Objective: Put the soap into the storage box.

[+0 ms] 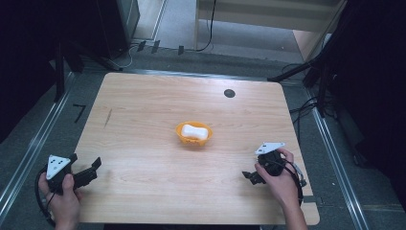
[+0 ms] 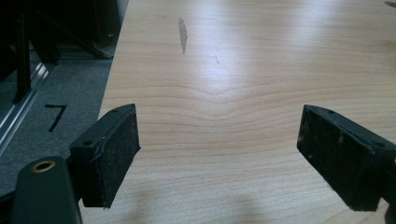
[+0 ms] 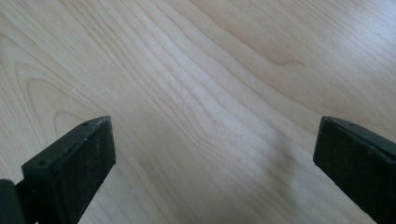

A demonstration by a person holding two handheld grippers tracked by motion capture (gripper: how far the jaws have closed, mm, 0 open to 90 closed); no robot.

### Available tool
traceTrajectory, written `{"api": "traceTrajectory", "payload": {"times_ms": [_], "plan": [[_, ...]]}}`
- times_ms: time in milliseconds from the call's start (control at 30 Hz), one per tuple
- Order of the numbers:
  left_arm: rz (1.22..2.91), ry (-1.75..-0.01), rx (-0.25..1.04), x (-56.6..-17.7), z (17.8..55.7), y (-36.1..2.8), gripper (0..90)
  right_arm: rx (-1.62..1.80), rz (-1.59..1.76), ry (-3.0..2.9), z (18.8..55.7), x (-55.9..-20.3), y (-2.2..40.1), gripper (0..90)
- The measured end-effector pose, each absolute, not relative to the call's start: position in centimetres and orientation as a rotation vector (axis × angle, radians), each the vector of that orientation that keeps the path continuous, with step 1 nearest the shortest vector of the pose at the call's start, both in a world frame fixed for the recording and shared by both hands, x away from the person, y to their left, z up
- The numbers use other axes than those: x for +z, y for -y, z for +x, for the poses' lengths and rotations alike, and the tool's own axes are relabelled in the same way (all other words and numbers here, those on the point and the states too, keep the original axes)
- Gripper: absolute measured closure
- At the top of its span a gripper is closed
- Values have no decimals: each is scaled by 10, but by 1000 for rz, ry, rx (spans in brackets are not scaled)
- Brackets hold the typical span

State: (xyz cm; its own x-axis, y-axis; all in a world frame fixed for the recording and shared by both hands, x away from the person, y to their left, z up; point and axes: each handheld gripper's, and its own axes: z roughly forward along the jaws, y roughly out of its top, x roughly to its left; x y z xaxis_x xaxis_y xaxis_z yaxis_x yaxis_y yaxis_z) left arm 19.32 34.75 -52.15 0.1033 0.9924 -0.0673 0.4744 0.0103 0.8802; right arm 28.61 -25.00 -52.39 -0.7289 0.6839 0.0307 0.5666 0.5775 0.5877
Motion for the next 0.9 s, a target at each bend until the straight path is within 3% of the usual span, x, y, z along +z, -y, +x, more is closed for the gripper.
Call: {"api": "traceTrajectory", "payload": {"times_ms": [900], "plan": [[1580,-1485,821,-521,193,-347,133,1096,1199,-2282,223,-538,317,0]]}}
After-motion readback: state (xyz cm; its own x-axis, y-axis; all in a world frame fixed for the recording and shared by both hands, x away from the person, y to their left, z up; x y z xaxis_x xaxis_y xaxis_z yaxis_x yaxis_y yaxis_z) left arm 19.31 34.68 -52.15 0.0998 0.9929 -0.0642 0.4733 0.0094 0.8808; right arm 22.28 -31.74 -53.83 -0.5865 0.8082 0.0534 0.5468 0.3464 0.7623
